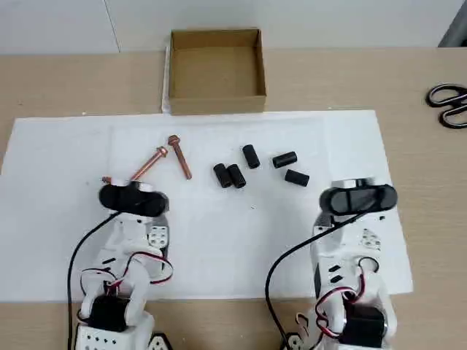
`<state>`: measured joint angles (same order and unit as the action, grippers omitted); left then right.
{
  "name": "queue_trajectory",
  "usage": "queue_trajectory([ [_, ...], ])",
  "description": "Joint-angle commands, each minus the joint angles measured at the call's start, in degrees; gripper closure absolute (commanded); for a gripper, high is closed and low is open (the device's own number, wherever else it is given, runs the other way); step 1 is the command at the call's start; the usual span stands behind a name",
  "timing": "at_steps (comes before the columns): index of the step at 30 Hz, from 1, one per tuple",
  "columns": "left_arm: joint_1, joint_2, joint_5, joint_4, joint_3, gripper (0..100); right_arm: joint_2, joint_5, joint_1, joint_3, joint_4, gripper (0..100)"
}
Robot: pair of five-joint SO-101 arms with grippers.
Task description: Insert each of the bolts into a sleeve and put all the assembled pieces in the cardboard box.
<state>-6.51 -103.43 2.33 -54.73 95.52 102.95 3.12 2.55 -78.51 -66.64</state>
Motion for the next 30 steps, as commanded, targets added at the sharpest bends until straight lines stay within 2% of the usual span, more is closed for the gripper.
queue_trajectory([
  [1,-2.81,-0.44,-0.09,1.14,-0.48,99,-2.77,2.81,1.01,4.04,-1.54,99.5],
  [7,-3.34,-0.18,0.0,1.05,-10.86,99,-18.77,2.37,0.92,18.11,-1.8,99.5],
  [9,-3.34,0.0,-0.26,0.7,-15.16,99,-25.89,-0.18,0.92,24.7,-1.89,99.5],
  [15,-2.81,6.15,-1.32,-10.55,-29.49,99,-43.74,-5.19,0.84,44.57,-11.91,99.5],
  [20,-2.81,23.91,-1.23,-17.05,-49.71,99,-51.91,-5.19,-2.07,53.01,-25.45,99.5],
  [23,-2.9,38.33,-1.23,-22.68,-64.48,99,-54.2,-4.4,-4.0,56.53,-29.23,99.5],
  [30,-2.9,69.19,-1.58,-43.78,-96.66,99,-55.43,7.03,-8.31,60.22,-31.78,99.5],
])
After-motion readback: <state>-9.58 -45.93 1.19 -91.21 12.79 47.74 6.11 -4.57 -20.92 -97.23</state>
